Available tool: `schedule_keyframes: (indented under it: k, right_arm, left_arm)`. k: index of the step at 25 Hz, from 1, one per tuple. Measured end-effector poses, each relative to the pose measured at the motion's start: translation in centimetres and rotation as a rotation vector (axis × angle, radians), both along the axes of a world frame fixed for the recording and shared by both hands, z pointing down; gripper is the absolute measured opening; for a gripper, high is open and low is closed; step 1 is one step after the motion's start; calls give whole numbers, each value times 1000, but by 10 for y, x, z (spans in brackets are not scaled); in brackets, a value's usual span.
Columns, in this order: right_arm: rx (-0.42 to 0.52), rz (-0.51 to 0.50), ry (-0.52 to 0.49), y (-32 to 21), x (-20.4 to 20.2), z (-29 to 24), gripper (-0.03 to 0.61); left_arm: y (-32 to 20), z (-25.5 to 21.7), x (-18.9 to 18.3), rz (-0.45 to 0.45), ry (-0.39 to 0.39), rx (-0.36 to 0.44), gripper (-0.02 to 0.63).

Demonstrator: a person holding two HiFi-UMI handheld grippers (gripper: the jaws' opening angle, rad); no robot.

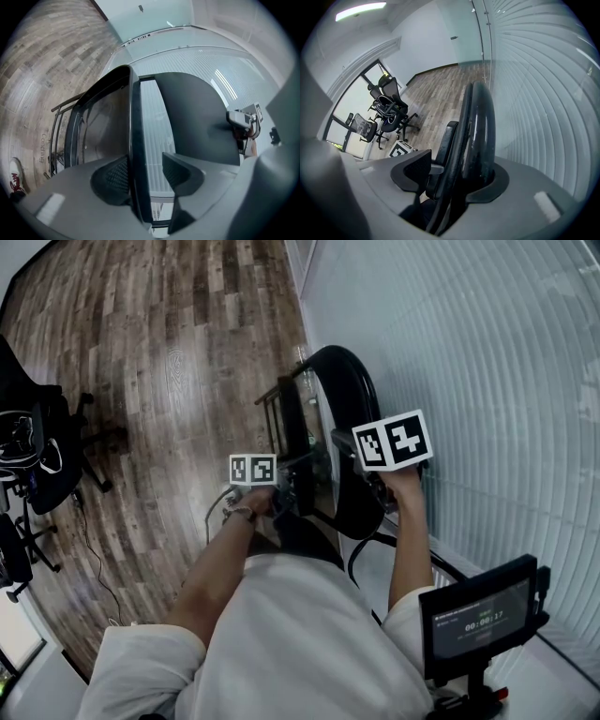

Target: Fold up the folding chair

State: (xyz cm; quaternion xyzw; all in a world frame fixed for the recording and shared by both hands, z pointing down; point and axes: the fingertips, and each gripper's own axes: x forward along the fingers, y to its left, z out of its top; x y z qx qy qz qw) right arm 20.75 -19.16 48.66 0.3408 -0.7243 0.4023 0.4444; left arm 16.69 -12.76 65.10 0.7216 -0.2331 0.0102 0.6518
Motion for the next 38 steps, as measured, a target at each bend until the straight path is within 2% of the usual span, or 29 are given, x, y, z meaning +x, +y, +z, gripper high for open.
schedule_keyframes:
  k: [5, 23, 31, 38]
  right_arm:
    - [3, 1, 8, -1, 1, 0, 236]
    - [11, 5, 27, 4, 8, -3, 233]
    - [11, 3, 32, 5, 8, -3, 233]
    - [7, 0, 37, 3, 6, 2, 201]
  left_arm:
    - [-3, 1, 11, 68, 5, 15, 178]
    - [-2, 3, 41, 178, -14, 42, 176]
    - [-2, 5, 44, 178, -17, 41, 179]
    - [-3, 8, 41, 158, -37, 37, 179]
